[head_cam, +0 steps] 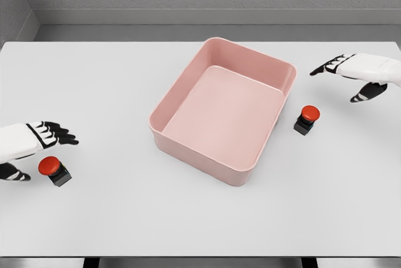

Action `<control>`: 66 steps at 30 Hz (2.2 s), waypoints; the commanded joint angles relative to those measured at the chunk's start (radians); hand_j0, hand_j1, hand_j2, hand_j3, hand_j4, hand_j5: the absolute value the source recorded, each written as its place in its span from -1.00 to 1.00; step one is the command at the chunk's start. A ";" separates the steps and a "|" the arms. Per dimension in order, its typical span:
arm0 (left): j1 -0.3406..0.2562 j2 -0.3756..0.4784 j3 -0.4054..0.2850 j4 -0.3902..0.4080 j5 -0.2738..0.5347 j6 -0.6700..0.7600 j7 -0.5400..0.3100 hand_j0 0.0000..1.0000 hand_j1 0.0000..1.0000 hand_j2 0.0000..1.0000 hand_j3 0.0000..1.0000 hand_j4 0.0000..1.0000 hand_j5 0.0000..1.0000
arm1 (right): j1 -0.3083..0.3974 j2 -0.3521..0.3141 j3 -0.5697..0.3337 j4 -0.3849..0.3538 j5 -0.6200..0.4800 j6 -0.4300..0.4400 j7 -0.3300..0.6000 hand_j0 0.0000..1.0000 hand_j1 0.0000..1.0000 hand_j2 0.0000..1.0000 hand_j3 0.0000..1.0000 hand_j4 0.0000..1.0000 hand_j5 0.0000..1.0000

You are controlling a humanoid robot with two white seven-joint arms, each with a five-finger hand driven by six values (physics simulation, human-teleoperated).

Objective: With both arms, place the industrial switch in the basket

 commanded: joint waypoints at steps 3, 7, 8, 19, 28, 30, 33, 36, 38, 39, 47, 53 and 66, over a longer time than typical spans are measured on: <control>0.002 0.003 -0.003 -0.021 0.010 0.001 0.008 1.00 1.00 1.00 1.00 1.00 1.00 | 0.003 -0.006 -0.001 -0.017 -0.005 0.002 0.000 0.70 0.70 0.70 0.70 0.70 0.70; 0.028 0.004 -0.001 -0.054 0.012 0.001 0.008 1.00 1.00 1.00 1.00 1.00 1.00 | 0.005 -0.017 -0.003 -0.026 -0.005 0.002 -0.002 0.70 0.70 0.70 0.70 0.70 0.70; 0.029 0.010 -0.003 -0.055 0.012 0.001 0.008 1.00 1.00 1.00 1.00 1.00 1.00 | 0.006 -0.017 -0.001 -0.028 -0.005 0.002 -0.002 0.70 0.70 0.70 0.70 0.70 0.70; 0.049 -0.002 0.005 -0.049 0.007 0.001 0.008 1.00 1.00 1.00 1.00 1.00 1.00 | 0.020 -0.018 -0.003 -0.068 -0.005 0.002 -0.002 0.66 0.66 0.66 0.66 0.66 0.66; 0.049 -0.013 0.018 -0.034 -0.002 0.001 0.008 1.00 1.00 1.00 1.00 1.00 1.00 | 0.041 -0.058 -0.006 -0.135 -0.007 0.002 -0.009 0.66 0.66 0.66 0.66 0.66 0.66; 0.048 -0.022 0.017 -0.032 -0.004 0.001 0.007 1.00 1.00 1.00 1.00 1.00 1.00 | 0.041 -0.058 -0.006 -0.146 -0.007 0.002 -0.011 0.66 0.66 0.66 0.66 0.66 0.66; 0.048 -0.028 0.014 -0.032 -0.004 0.001 0.007 1.00 1.00 1.00 1.00 1.00 1.00 | 0.049 -0.063 -0.006 -0.154 -0.008 0.002 -0.011 0.73 0.73 0.73 0.73 0.73 0.73; 0.048 -0.043 0.014 -0.032 -0.007 0.001 0.005 1.00 1.00 1.00 1.00 1.00 1.00 | 0.058 -0.078 -0.007 -0.181 -0.007 0.002 -0.013 0.75 0.75 0.75 0.75 0.75 0.75; 0.048 -0.043 0.012 -0.032 -0.018 0.001 0.005 1.00 1.00 1.00 1.00 1.00 1.00 | 0.063 -0.080 -0.007 -0.195 -0.007 0.002 -0.011 0.75 0.75 0.75 0.75 0.75 0.75; 0.048 -0.043 0.014 -0.032 -0.018 0.001 0.005 1.00 1.00 1.00 1.00 1.00 1.00 | 0.063 -0.090 -0.007 -0.206 -0.008 0.002 -0.011 0.75 0.75 0.75 0.75 0.75 0.75; 0.054 -0.057 0.014 -0.031 -0.033 0.001 0.005 1.00 1.00 1.00 1.00 1.00 1.00 | 0.078 -0.091 -0.007 -0.247 -0.007 0.002 -0.013 0.75 0.75 0.75 0.75 0.75 0.75; 0.054 -0.070 0.017 -0.015 -0.034 0.001 0.005 1.00 1.00 1.00 1.00 1.00 1.00 | 0.092 -0.091 -0.006 -0.261 -0.007 0.002 -0.011 0.74 0.74 0.74 0.74 0.74 0.74; 0.054 -0.086 0.015 0.021 -0.048 0.001 0.007 0.97 0.97 0.97 0.97 0.97 0.97 | 0.109 -0.091 -0.001 -0.304 -0.007 0.002 -0.008 0.72 0.72 0.72 0.72 0.72 0.72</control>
